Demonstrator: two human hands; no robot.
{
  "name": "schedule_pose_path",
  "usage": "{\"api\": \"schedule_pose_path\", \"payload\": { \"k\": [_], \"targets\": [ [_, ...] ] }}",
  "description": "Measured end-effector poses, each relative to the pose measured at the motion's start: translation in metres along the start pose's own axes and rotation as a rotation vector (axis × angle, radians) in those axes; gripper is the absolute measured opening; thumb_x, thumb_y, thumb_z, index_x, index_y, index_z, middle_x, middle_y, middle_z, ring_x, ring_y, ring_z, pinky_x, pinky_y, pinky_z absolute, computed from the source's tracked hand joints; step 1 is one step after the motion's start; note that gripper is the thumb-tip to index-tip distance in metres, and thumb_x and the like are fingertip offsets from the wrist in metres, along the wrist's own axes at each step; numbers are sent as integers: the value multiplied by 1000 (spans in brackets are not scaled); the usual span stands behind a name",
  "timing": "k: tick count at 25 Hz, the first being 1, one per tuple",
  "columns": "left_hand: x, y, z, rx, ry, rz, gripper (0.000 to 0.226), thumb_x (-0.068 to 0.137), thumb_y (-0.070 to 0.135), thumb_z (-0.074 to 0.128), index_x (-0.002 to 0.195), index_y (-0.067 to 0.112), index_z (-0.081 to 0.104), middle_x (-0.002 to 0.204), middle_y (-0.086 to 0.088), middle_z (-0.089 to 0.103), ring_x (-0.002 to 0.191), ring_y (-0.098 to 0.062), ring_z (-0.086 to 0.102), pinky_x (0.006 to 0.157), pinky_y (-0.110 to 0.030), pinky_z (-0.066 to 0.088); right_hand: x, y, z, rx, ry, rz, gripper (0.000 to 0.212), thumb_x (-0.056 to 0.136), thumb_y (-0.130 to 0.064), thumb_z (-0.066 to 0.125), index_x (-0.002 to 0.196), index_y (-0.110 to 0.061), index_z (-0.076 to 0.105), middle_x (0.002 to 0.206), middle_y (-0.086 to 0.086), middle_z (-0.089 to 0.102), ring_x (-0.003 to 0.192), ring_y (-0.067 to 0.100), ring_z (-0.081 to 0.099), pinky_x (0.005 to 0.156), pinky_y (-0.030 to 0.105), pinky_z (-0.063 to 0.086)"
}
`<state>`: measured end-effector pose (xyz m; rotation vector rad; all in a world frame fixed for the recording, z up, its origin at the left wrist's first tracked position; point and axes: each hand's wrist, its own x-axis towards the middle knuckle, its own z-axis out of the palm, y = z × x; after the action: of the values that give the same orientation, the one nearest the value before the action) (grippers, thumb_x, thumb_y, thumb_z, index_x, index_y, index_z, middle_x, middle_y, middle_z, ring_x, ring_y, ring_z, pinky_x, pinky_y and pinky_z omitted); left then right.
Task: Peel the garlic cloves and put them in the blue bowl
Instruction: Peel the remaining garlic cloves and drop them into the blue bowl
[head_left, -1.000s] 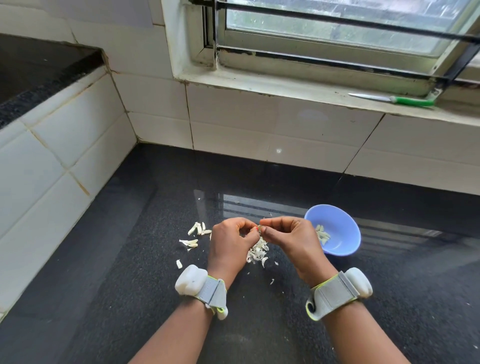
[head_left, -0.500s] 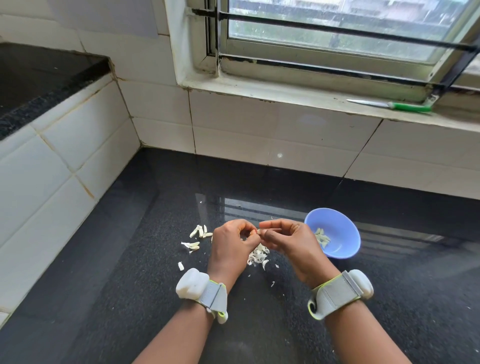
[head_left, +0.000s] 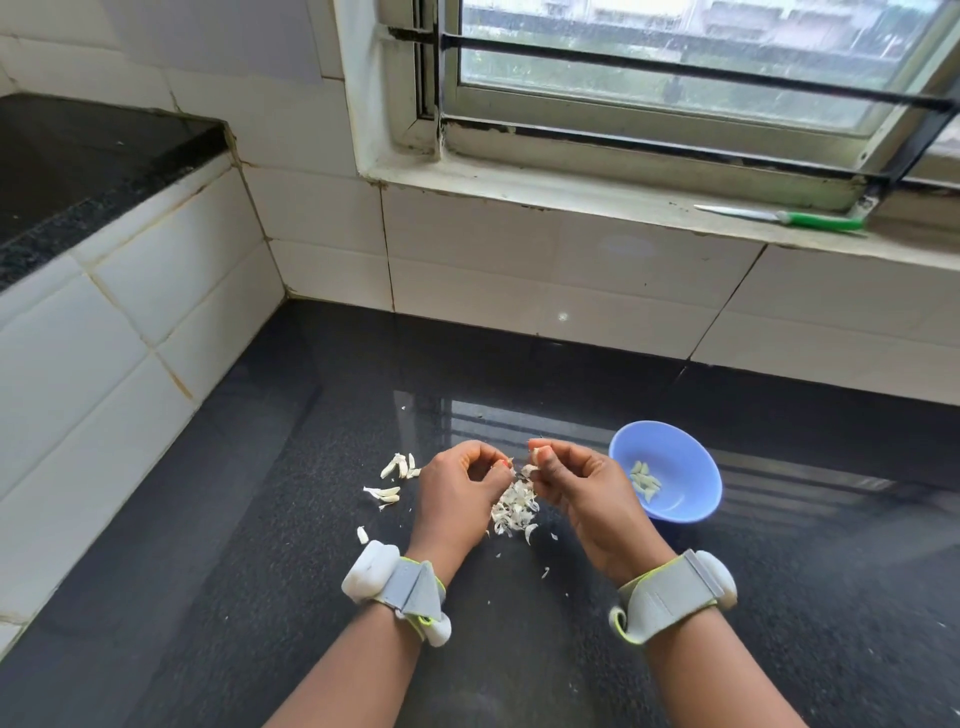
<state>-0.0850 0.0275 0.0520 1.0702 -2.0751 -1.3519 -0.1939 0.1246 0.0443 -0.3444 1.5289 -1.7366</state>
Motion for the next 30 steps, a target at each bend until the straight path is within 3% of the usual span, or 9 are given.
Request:
{"api": "schedule_pose_path", "payload": {
  "k": [2, 6, 10, 13, 16, 20, 23, 30],
  "targets": [
    [0, -3, -1, 78, -11, 26, 10, 84, 18, 65, 74, 18, 69, 63, 12, 62, 58, 5, 56, 54, -7, 37, 0, -1, -1, 115, 17, 54, 14, 89, -4, 60, 98, -6, 71, 82, 4, 72, 72, 8, 67, 66, 17, 55],
    [0, -6, 4, 150, -15, 65, 32, 89, 38, 61, 73, 12, 71, 68, 0, 67, 66, -14, 60, 63, -29, 46, -4, -5, 2, 150, -25, 71, 16, 88, 2, 59, 100, -2, 69, 85, 9, 73, 76, 12, 70, 67, 18, 56],
    [1, 1, 2, -8, 58, 96, 7, 77, 19, 76, 79, 21, 69, 72, 6, 68, 65, 0, 60, 61, -9, 43, -4, -7, 0, 151, -38, 69, 15, 90, 0, 59, 102, 0, 68, 85, 14, 71, 75, 16, 70, 67, 21, 57],
    [-1, 1, 2, -80, 31, 179, 13, 78, 13, 75, 87, 22, 74, 80, 7, 70, 75, -1, 65, 69, -15, 50, -4, -6, -5, 135, -106, 90, 20, 94, 1, 53, 105, 1, 69, 91, 16, 71, 79, 15, 68, 71, 21, 57],
    [-3, 1, 4, -97, 69, 161, 8, 77, 19, 77, 85, 21, 76, 78, 8, 71, 73, -1, 65, 66, -15, 51, -7, -5, -4, 49, -167, 56, 21, 91, 1, 58, 108, 2, 70, 96, 16, 72, 85, 16, 68, 73, 21, 56],
    [-5, 5, 3, -123, 63, 106, 7, 80, 22, 74, 85, 18, 76, 73, 9, 72, 69, 2, 65, 62, -12, 50, -8, -4, 0, -67, -85, -32, 23, 80, -14, 72, 101, -6, 75, 90, 13, 75, 78, 14, 68, 70, 22, 55],
    [-5, 5, 3, -48, 60, 125, 8, 81, 22, 73, 87, 17, 76, 75, 8, 73, 69, 0, 65, 65, -18, 53, -7, -4, -1, -106, -68, -64, 21, 73, -18, 77, 92, -8, 77, 88, 14, 75, 78, 16, 67, 70, 24, 55],
    [-1, 4, 3, 112, 27, 223, 10, 81, 23, 70, 88, 20, 76, 78, 5, 73, 70, -10, 66, 66, -31, 54, -8, -6, -4, -147, -53, -73, 6, 76, -6, 77, 82, -6, 75, 79, 15, 74, 69, 16, 67, 62, 22, 54]
  ]
}}
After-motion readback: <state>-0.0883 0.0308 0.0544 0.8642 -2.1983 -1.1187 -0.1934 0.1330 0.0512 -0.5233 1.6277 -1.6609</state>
